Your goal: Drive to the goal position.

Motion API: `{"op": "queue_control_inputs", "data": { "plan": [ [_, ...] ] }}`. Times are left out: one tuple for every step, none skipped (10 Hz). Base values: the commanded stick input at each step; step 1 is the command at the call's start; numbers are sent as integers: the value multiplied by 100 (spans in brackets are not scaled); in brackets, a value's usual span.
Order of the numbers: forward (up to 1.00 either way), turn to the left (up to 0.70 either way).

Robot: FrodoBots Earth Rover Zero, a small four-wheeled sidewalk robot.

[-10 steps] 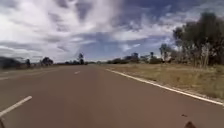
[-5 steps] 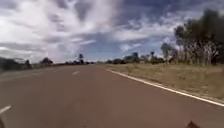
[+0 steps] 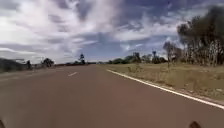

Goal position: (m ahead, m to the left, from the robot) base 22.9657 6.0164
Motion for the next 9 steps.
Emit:
{"op": "queue_control_inputs", "data": {
  "plan": [
    [100,0],
    [100,0],
    [100,0],
    [100,0],
    [100,0],
    [100,0],
    [100,0],
    [100,0],
    [100,0]
  ]
}}
